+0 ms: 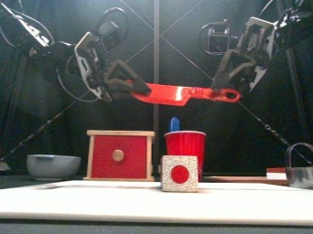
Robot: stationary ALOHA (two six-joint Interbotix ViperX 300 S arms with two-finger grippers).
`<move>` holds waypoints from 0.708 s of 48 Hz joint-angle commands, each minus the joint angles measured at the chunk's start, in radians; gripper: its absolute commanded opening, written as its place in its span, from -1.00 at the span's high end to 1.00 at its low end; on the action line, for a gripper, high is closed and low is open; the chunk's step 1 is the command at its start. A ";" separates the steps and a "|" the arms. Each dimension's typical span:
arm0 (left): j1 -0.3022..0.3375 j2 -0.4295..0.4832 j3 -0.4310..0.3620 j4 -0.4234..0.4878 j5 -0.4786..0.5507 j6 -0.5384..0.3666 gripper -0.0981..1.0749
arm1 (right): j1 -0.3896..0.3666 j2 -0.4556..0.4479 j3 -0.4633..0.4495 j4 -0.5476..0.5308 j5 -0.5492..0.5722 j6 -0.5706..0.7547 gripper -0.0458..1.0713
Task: Cut sushi roll
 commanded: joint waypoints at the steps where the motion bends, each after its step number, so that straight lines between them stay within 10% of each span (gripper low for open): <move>1: 0.002 -0.020 -0.017 -0.005 -0.006 0.003 0.12 | -0.005 -0.006 -0.025 -0.005 -0.002 0.000 -0.32; 34: -0.051 -0.021 0.017 -0.031 -0.017 0.005 0.13 | -0.014 -0.017 -0.032 -0.061 0.021 -0.006 0.19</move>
